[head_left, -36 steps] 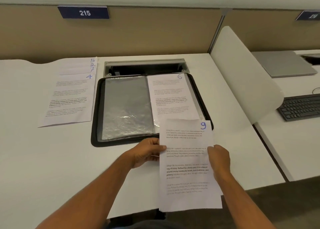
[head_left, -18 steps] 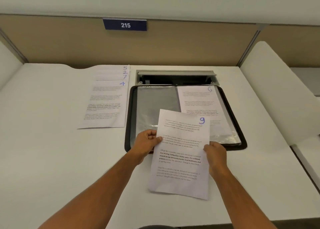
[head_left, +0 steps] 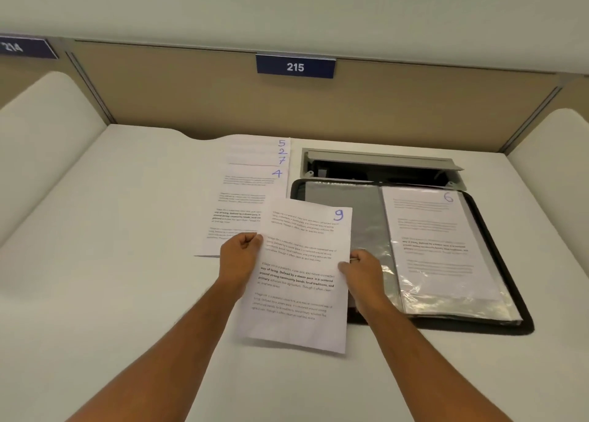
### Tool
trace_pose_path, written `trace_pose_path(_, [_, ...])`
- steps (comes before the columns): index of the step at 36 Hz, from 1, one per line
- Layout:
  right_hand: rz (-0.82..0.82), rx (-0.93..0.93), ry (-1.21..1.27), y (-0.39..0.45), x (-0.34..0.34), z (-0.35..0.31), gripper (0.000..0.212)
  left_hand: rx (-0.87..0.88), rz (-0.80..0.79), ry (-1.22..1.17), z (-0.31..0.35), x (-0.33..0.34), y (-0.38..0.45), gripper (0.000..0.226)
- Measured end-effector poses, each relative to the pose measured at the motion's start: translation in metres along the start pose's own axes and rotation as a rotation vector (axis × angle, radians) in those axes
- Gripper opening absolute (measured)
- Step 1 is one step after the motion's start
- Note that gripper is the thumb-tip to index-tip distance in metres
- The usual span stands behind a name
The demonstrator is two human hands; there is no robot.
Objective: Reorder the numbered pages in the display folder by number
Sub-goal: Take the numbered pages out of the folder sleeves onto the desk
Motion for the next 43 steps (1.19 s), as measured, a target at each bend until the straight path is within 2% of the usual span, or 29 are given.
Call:
trace_pose_path(6, [-0.017,-0.023,-0.093,0.027,0.045,-0.026,0.01,0.008,0.107,0.054,0.002,-0.046,0.036,0.017])
trace_pose_path(14, [0.001,-0.085,-0.233,0.06,0.093,-0.058,0.008,0.031,0.226,0.121,0.003,-0.09,0.077,0.003])
trace_pose_path(19, [-0.002,-0.104,-0.321,0.08,0.118,-0.068,0.005,0.041,0.285,0.188,0.005,-0.106,0.095,0.003])
trace_pose_path(26, [0.014,-0.148,-0.447,0.099,0.139,-0.074,0.014,0.03,0.325,0.297,-0.004,-0.119,0.119,0.009])
trace_pose_path(32, [0.045,-0.171,-0.553,0.107,0.148,-0.073,0.011,0.047,0.334,0.405,-0.011,-0.123,0.135,0.012])
trace_pose_path(43, [0.072,-0.174,-0.564,0.107,0.151,-0.065,0.015,0.056,0.337,0.497,-0.024,-0.126,0.152,0.012])
Point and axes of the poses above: each hand's wrist, its own y-axis towards the middle knuckle, its own x-axis out of the palm, z = x × y, the point moved 4 cm from there along y, towards the middle knuckle, and after that the axes turned 11 degrees about -z, right-handed, at the moved point
